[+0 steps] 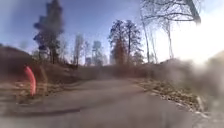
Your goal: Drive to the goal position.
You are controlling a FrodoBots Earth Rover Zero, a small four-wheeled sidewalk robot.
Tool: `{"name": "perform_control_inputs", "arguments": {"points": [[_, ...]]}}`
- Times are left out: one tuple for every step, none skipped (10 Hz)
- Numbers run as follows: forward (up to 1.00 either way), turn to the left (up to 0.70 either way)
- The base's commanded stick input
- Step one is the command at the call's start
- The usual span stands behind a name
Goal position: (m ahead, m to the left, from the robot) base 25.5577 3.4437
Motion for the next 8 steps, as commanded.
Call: {"name": "perform_control_inputs", "arguments": {"points": [[1.00, 0.00], [1.00, 0.00], [1.00, 0.00], [1.00, 0.00], [1.00, 0.00], [1.00, 0.00], [1.00, 0.00], [1.00, 0.00]]}}
